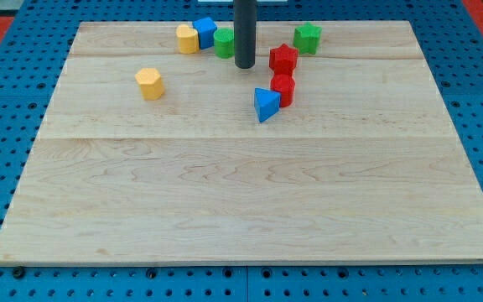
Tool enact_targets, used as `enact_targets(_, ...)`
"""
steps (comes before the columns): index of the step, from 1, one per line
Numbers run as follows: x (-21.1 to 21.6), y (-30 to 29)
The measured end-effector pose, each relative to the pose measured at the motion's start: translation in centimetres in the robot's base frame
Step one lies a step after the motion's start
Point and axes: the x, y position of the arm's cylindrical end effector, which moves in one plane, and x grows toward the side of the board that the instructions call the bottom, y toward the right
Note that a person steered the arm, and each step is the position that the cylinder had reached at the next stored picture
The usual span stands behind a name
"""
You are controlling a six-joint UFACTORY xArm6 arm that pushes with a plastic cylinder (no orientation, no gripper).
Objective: Place the green circle blue triangle opposite to each other
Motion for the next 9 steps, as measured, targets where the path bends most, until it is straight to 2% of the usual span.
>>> enact_targets(3,0.4,5.6)
enact_targets(4,2.1,2.9)
enact_targets(6,9.8,2.0)
enact_targets(7,10.5,3.2)
enact_targets(8,8.2,2.3)
enact_targets(9,7.8,3.4)
